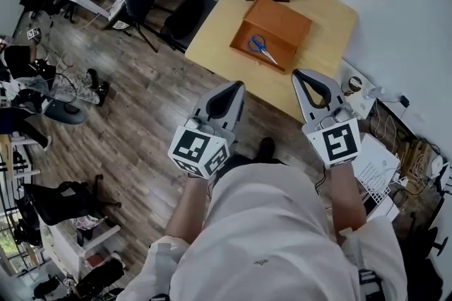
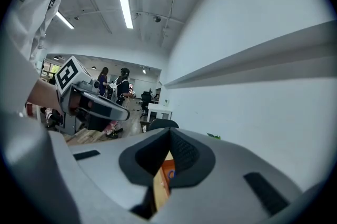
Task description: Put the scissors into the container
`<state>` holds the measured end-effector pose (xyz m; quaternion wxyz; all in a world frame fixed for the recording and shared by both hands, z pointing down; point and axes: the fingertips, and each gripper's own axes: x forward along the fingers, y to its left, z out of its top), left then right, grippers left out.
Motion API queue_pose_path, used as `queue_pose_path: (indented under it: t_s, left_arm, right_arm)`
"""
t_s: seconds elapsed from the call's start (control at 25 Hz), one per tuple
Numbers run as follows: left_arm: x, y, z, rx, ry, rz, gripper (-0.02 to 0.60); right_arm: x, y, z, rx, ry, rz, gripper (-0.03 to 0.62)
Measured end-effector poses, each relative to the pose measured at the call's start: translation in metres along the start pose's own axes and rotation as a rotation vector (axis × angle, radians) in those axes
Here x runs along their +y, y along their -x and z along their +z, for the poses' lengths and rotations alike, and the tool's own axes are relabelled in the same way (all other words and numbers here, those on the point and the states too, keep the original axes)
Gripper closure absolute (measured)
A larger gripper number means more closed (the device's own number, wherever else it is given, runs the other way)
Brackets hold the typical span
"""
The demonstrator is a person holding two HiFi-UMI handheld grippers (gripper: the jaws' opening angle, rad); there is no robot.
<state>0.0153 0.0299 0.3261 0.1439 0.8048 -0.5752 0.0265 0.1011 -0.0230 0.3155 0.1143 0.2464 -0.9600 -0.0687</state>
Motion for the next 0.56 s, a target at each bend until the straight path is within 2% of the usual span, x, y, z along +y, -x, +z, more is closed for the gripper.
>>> queue_pose_path:
  t_s: [0.56]
  left_arm:
    - [0.009, 0.012, -0.003, -0.002, 0.007, -0.001, 0.574]
  right_arm:
    - [0.014, -0.008, 0.003, 0.015, 0.013, 0.000, 0.595]
